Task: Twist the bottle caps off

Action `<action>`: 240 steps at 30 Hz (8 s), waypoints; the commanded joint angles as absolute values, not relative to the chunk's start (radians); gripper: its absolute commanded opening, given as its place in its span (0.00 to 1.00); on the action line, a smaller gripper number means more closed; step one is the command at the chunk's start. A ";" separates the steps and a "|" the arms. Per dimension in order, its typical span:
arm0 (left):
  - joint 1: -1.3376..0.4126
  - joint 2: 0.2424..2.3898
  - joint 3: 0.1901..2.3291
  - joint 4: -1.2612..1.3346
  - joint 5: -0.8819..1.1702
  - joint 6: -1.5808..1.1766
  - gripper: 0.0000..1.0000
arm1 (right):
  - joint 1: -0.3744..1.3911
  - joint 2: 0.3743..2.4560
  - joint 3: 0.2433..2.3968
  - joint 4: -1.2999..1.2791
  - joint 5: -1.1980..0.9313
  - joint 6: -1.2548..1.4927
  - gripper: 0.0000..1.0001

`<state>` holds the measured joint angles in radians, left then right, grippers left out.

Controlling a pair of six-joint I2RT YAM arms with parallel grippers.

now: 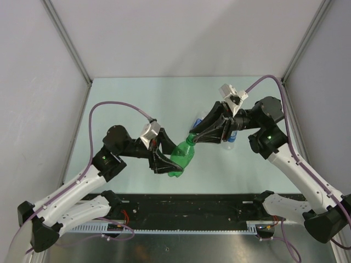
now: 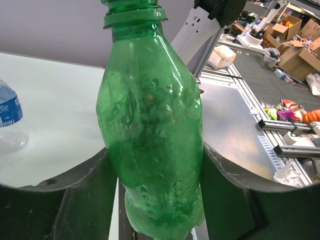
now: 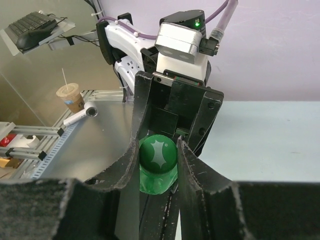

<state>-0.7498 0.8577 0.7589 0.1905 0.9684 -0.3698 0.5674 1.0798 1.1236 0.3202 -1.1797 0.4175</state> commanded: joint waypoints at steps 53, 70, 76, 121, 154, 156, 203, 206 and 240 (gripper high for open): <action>-0.678 0.703 0.787 0.051 0.704 -0.233 0.00 | 0.490 1.061 1.135 0.061 -0.733 0.208 0.00; -0.679 0.591 0.764 -0.066 0.338 -0.197 0.00 | 0.728 1.355 1.133 -0.128 -0.563 0.068 0.00; -0.679 0.594 0.765 -0.072 0.363 -0.203 0.00 | 0.788 1.538 1.132 -0.074 -0.536 0.128 0.00; -0.678 0.572 0.738 -0.088 0.389 -0.225 0.00 | 0.604 1.380 1.132 -0.011 -0.688 0.290 0.97; -0.679 0.662 0.786 -0.087 0.578 -0.224 0.00 | 0.631 1.299 1.132 0.564 -0.956 0.746 0.97; -0.679 0.666 0.787 -0.087 0.579 -0.224 0.00 | 0.641 1.302 1.132 0.547 -0.950 0.730 0.94; -0.679 0.566 0.747 -0.110 0.348 -0.188 0.99 | 0.737 1.305 1.169 -0.060 -0.523 0.177 0.00; -0.679 0.553 0.747 -0.124 0.329 -0.180 1.00 | 0.751 1.318 1.169 -0.067 -0.451 0.157 0.00; -0.680 0.546 0.786 -0.221 0.267 -0.121 0.99 | 0.874 1.516 1.077 0.327 -0.150 0.103 0.00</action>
<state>-0.6823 0.5488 0.7425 -0.2138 0.2897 -0.1532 0.8524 1.4715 1.0809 0.2249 -0.1795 0.1215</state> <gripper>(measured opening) 0.994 0.338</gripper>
